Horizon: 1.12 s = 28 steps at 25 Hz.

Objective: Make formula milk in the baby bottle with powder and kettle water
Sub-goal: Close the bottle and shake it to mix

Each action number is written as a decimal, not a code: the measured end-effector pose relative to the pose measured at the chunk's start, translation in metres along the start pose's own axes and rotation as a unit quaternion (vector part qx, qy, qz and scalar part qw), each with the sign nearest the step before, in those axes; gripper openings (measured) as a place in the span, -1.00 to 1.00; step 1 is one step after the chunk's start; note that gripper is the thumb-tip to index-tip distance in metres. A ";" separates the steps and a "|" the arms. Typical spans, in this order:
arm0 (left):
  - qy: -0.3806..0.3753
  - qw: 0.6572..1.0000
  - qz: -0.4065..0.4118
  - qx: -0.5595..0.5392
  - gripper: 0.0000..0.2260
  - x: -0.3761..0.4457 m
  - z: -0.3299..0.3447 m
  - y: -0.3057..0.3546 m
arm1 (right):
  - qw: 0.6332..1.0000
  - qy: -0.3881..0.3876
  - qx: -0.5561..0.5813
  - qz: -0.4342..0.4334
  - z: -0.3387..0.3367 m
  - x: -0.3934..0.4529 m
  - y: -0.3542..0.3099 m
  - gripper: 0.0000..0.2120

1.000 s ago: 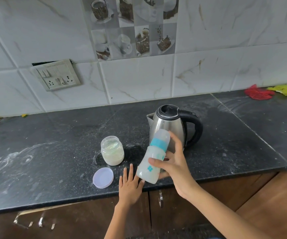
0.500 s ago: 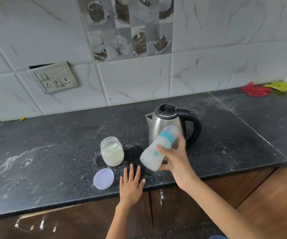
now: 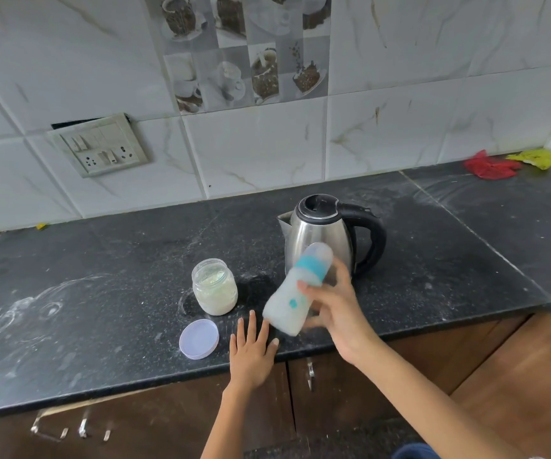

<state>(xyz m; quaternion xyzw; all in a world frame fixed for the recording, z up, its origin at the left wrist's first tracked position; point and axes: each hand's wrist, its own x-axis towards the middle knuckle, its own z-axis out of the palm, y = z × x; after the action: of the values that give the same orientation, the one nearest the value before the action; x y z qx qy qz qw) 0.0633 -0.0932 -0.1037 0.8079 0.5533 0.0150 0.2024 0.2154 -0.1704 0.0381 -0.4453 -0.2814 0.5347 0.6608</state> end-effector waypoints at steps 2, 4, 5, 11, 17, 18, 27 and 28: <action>0.000 1.000 0.002 -0.003 -0.49 0.000 0.000 0.001 | 0.997 0.057 0.047 -0.005 -0.004 0.006 -0.006 -0.31; -0.002 1.000 0.002 -0.001 -0.48 -0.001 0.001 0.001 | 1.000 0.005 -0.017 0.015 -0.003 0.000 0.001 -0.27; -0.002 1.000 0.000 0.000 -0.47 -0.001 0.001 0.000 | 0.998 -0.026 -0.054 0.024 -0.002 -0.007 0.005 -0.24; -0.002 1.000 0.001 0.000 -0.50 0.000 0.001 0.001 | 0.999 0.043 0.025 -0.002 -0.009 0.005 -0.005 -0.26; -0.002 1.000 -0.002 0.000 -0.49 0.001 0.002 0.000 | 0.999 0.034 0.034 -0.010 -0.007 0.010 -0.007 -0.37; -0.003 1.000 -0.004 0.000 -0.48 0.001 0.002 0.001 | 0.999 0.030 0.031 -0.002 -0.005 0.009 -0.009 -0.37; -0.004 1.000 -0.001 0.000 -0.50 0.000 0.001 0.001 | 0.998 0.062 -0.018 0.005 -0.002 0.004 -0.006 -0.30; -0.003 1.000 0.000 0.000 -0.50 -0.001 0.000 0.001 | 0.997 0.040 -0.060 0.024 0.001 -0.003 -0.003 -0.31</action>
<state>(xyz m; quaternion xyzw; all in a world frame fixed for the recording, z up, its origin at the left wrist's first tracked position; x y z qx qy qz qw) 0.0637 -0.0942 -0.1029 0.8079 0.5528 0.0125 0.2038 0.2152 -0.1736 0.0418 -0.5120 -0.2756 0.5143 0.6304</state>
